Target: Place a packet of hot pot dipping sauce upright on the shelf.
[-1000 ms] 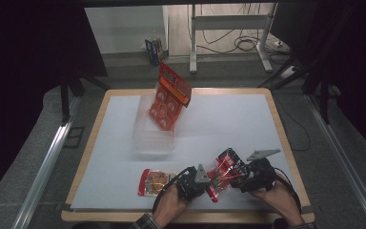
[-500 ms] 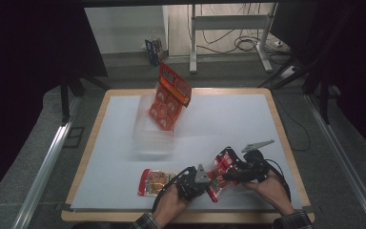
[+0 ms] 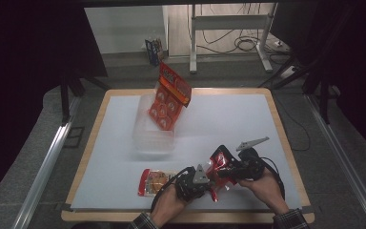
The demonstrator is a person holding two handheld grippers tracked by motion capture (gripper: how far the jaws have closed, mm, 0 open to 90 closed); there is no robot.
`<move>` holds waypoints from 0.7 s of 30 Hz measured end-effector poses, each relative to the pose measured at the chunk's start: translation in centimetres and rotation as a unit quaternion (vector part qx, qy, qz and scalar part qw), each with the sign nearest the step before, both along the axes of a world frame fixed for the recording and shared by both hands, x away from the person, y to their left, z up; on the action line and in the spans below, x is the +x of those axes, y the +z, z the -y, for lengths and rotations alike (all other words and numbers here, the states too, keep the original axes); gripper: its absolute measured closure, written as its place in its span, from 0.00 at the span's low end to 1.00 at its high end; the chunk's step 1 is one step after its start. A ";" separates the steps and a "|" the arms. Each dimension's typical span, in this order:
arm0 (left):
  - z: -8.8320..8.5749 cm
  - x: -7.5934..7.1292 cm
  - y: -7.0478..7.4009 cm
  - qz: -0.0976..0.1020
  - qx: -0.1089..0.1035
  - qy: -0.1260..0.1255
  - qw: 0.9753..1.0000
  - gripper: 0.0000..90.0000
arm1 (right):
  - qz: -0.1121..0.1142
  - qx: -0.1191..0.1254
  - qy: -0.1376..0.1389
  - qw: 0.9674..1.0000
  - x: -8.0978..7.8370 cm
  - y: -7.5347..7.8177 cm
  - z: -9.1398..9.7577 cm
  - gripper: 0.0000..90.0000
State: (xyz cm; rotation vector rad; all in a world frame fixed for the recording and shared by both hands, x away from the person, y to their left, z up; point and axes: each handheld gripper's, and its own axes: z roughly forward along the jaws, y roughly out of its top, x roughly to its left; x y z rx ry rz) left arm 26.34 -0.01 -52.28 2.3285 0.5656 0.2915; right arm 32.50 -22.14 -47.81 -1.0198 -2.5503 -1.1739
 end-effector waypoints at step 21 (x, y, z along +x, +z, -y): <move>-5.3 -1.2 1.1 -0.009 -0.080 0.058 0.995 0.12 | 0.107 -0.032 0.014 0.994 0.8 4.4 -1.1 0.80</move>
